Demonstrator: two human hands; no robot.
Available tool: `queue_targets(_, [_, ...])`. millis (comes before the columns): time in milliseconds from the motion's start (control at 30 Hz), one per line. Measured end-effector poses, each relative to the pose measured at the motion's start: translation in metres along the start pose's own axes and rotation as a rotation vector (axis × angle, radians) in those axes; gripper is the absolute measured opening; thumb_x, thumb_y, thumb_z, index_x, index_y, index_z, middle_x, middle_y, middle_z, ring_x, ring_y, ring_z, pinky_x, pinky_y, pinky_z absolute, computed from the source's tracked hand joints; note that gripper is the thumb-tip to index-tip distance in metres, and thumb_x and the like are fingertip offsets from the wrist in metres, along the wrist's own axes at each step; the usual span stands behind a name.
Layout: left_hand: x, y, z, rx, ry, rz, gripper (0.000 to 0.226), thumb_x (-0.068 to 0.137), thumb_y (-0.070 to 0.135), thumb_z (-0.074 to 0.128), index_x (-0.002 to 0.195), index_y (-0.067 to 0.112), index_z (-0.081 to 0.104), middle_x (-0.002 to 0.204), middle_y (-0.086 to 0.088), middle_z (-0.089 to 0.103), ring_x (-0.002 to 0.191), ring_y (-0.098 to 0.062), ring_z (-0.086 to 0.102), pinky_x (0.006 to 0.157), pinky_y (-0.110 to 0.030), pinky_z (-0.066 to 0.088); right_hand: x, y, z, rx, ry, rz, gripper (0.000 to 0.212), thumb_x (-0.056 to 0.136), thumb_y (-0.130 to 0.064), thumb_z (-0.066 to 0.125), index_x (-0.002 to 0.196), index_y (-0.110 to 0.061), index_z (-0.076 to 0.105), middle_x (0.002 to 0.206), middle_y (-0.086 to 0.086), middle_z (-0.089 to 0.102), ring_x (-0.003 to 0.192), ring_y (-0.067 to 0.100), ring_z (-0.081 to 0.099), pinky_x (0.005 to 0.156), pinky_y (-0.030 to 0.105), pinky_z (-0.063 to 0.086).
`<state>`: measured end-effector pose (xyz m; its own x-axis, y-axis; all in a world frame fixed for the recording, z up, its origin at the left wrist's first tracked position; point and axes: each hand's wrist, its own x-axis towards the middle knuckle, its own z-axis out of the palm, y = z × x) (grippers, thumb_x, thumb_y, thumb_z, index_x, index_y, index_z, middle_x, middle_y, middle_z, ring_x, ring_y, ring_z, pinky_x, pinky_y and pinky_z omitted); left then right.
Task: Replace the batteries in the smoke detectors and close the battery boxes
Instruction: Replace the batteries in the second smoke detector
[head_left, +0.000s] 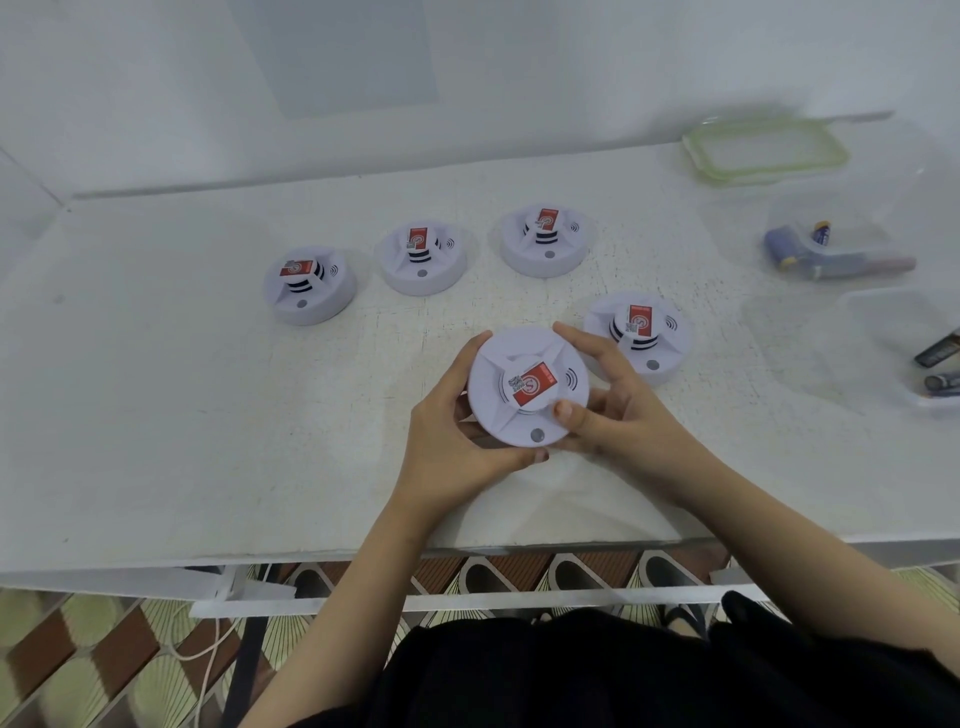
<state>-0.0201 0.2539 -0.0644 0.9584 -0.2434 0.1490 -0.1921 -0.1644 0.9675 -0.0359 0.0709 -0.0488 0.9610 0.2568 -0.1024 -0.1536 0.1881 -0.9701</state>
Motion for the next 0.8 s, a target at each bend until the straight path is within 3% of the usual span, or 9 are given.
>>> queue_targets(233, [0.0010,-0.0027,0.0002,0.006,-0.005,0.026,0.088,0.062,0.005,0.090,0.137,0.023,0.048,0.127,0.011,0.062,0.120,-0.013,0.059,0.091,-0.034,0.055,0.0011,0.0002,-0.0005,0.037,-0.011,0.006,0.059,0.081,-0.009,0.058,0.132,-0.032,0.040,0.108,0.005,0.070,0.101,0.028,0.067,0.074,0.034,0.058])
queue_targets(467, [0.0005,0.0027,-0.0001,0.016,0.006,0.045,0.085,0.059,0.027,0.087,0.132,0.037,0.046,0.127,0.020,0.061,0.121,-0.009,0.058,0.091,-0.029,0.054,0.0013,0.0008,-0.0015,0.042,-0.019,0.002,0.058,0.082,-0.009,0.058,0.132,-0.033,0.039,0.110,0.007,0.070,0.101,0.028,0.067,0.076,0.034,0.058])
queue_targets(800, [0.0008,-0.0029,-0.0005,0.032,0.007,0.012,0.091,0.058,0.007,0.091,0.132,0.034,0.047,0.123,0.022,0.062,0.117,-0.005,0.060,0.085,-0.021,0.054,0.0015,0.0029,-0.0019,0.045,-0.014,0.002,0.057,0.086,-0.004,0.056,0.133,-0.032,0.040,0.110,0.007,0.070,0.102,0.028,0.066,0.076,0.034,0.058])
